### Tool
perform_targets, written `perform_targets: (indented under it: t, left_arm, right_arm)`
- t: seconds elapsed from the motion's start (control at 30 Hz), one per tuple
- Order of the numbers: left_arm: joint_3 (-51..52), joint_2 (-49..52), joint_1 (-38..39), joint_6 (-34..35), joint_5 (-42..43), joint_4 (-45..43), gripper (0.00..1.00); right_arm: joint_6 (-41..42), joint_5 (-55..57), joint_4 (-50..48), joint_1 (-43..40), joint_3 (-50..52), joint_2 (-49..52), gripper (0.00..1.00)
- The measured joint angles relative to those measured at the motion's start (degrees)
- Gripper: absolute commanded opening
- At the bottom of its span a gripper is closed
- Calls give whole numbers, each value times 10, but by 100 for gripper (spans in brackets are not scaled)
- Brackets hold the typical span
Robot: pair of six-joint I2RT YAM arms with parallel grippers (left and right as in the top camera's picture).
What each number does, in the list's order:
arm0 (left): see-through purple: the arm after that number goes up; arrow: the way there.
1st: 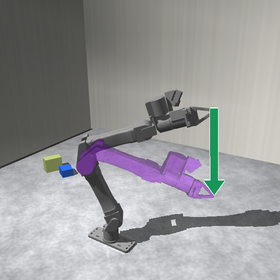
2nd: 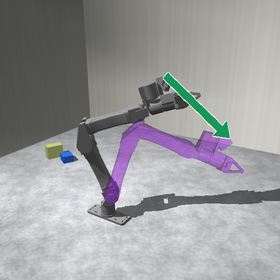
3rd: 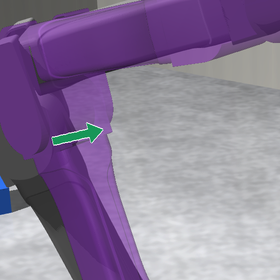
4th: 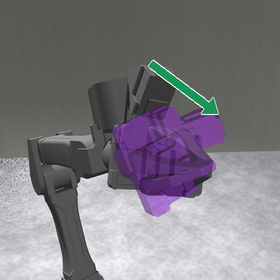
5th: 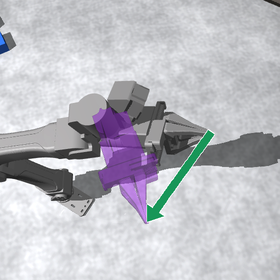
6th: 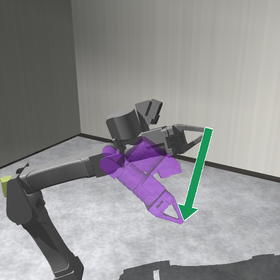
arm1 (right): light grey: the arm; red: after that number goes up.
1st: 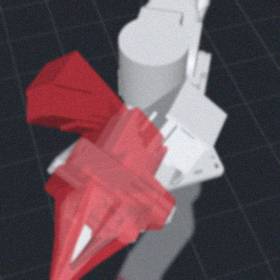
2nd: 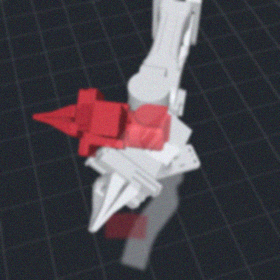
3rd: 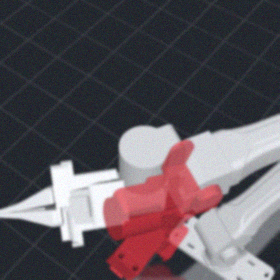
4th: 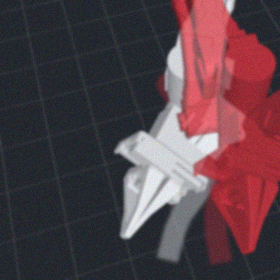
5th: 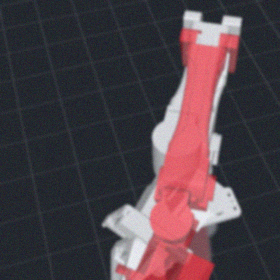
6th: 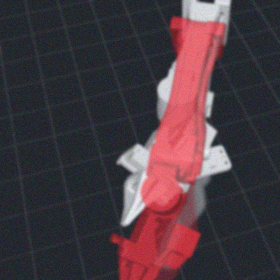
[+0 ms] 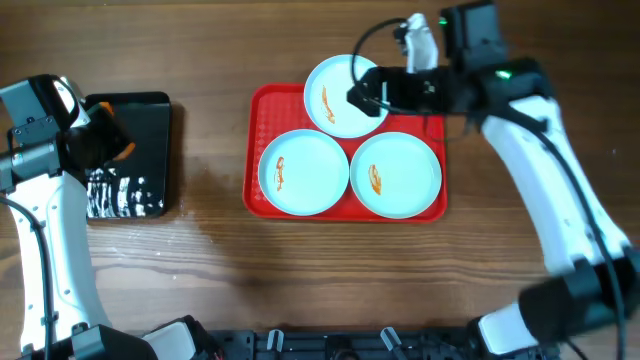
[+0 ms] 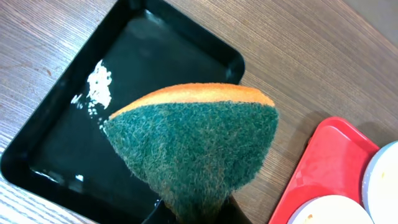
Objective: Clean dirty plates on tray and stack at the side
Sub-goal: 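Reach the right gripper to the left plate's rim on the red tray, then grip the left plate's rim and tilt it up with the right gripper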
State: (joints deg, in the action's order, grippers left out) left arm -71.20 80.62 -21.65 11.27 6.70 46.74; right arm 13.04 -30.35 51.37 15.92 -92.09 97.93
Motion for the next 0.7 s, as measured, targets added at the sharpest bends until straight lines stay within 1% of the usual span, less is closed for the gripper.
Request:
perform_targets:
  t: [0.03, 0.07, 0.1, 0.2, 0.3, 0.47, 0.53, 0.63, 0.7]
  left_arm:
    - [0, 0, 0, 0, 0, 0, 9]
    - [0, 0, 0, 0, 0, 0, 9]
    - [0, 0, 0, 0, 0, 0, 9]
    - [0, 0, 0, 0, 0, 0, 10]
    - [0, 0, 0, 0, 0, 0, 11]
    - [0, 0, 0, 0, 0, 0, 11]
    - [0, 0, 0, 0, 0, 0, 11]
    - [0, 0, 0, 0, 0, 0, 11]
    - [0, 0, 0, 0, 0, 0, 11]
  right_arm:
    - [-1, 7, -5, 7, 0, 20, 67]
    - [2, 20, -7, 15, 0, 39, 57]
    - [12, 49, -7, 30, 0, 67, 53]
    - [34, 139, -6, 71, 0, 124, 52]
    - [41, 195, -7, 106, 0, 163, 53]
    - [61, 249, -14, 139, 0, 208, 51]
    - [65, 260, -13, 145, 0, 226, 49]
    - [71, 268, -13, 146, 0, 245, 41]
    - [73, 272, -13, 146, 0, 250, 40]
